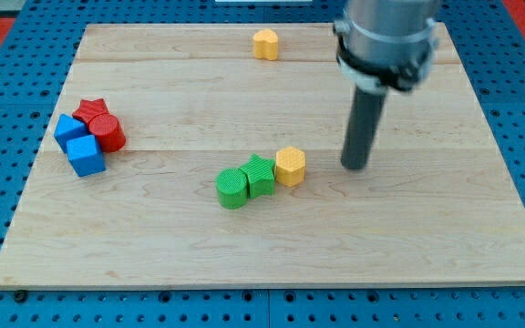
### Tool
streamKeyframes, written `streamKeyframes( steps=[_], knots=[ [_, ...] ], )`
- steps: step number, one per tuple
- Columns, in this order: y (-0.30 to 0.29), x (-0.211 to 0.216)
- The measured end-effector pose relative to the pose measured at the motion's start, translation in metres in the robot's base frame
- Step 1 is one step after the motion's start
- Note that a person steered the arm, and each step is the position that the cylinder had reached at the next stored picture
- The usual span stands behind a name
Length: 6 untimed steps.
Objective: Place the yellow hexagon above the green star
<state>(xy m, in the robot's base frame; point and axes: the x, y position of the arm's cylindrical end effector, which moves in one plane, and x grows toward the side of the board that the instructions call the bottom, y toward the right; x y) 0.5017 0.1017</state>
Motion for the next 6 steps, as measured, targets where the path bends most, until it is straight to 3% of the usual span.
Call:
streamKeyframes(
  steps=[1,2,3,5,6],
  knots=[
    [-0.087,0.009],
    [-0.106,-0.038],
    [-0.094,-0.074],
    [-0.082,-0.003],
    [-0.026,-0.024]
  ],
)
